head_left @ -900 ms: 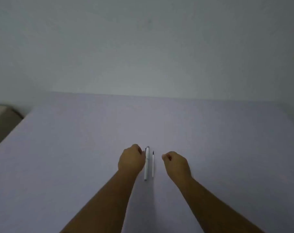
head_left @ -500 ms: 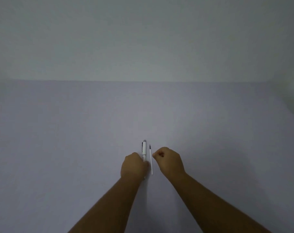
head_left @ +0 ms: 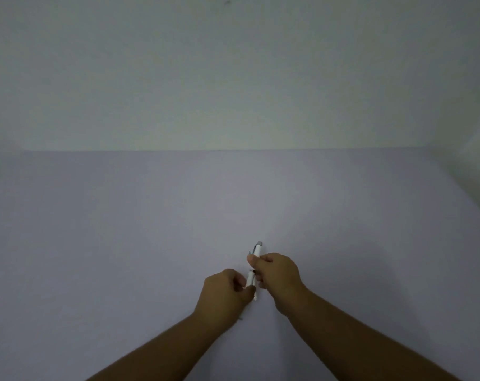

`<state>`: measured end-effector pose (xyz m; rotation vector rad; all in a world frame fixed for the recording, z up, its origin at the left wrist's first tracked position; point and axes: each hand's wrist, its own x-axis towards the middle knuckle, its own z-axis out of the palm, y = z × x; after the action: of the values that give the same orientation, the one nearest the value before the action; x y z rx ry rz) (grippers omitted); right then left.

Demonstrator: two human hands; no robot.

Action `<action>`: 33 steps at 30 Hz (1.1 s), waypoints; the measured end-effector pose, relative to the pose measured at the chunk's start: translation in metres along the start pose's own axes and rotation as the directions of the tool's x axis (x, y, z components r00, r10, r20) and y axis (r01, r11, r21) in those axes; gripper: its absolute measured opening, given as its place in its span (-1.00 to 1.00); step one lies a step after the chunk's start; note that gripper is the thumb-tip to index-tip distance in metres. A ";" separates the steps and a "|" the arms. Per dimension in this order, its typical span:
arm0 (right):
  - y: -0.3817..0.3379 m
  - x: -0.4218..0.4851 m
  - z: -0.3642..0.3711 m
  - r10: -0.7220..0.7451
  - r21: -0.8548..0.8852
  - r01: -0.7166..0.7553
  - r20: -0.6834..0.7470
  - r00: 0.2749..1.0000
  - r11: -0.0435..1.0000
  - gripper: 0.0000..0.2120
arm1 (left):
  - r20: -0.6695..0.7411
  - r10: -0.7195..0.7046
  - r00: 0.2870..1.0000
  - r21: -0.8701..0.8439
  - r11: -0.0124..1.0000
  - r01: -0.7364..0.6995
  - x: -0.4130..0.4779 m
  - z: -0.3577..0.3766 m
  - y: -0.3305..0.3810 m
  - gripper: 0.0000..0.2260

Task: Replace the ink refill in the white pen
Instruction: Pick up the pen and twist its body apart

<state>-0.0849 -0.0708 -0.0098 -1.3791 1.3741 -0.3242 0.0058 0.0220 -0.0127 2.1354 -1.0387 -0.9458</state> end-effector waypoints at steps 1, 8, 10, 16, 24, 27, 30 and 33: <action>-0.001 0.003 -0.004 0.023 0.063 -0.021 -0.030 0.999 0.998 -0.73 | 0.031 -0.008 0.999 0.000 1.000 0.008 -0.004 -0.001 -0.001 -0.87; 0.008 0.037 -0.027 0.039 -0.160 -0.020 0.114 0.993 0.987 -0.77 | 0.033 -0.254 0.967 -0.326 0.912 0.251 -0.013 -0.002 -0.015 -0.88; 0.014 0.039 -0.020 -0.002 -0.325 0.043 0.126 0.992 0.945 -0.77 | 0.037 -0.274 0.961 -0.394 0.880 0.265 -0.008 0.000 -0.012 -0.87; 0.029 0.041 -0.006 -0.070 -0.416 0.088 0.059 0.996 0.905 -0.81 | 0.017 -0.325 0.946 -0.474 0.830 0.293 0.008 0.007 -0.004 -0.91; 0.034 0.040 -0.005 -0.080 -0.396 0.082 0.021 0.997 0.915 -0.80 | 0.000 -0.363 0.932 -0.476 0.819 0.320 0.012 0.015 -0.003 -0.93; 0.026 0.034 -0.012 -0.086 -0.251 0.083 -0.001 0.996 0.964 -0.73 | -0.051 -0.323 0.945 -0.393 0.876 0.278 0.010 0.016 -0.002 -0.96; 0.010 0.022 -0.018 -0.090 -0.056 0.096 0.104 0.990 0.994 -0.55 | -0.109 -0.180 0.978 -0.238 0.960 0.150 0.005 0.016 0.005 -0.95; 0.002 0.013 -0.023 -0.132 0.010 0.132 0.199 0.971 0.991 -0.54 | -0.121 -0.057 0.991 -0.138 0.990 0.040 -0.002 0.016 0.014 -0.88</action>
<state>-0.1000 -0.0924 -0.0096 -1.4681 1.1215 -0.2630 -0.0137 0.0133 -0.0114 2.0863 -0.8415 -0.8680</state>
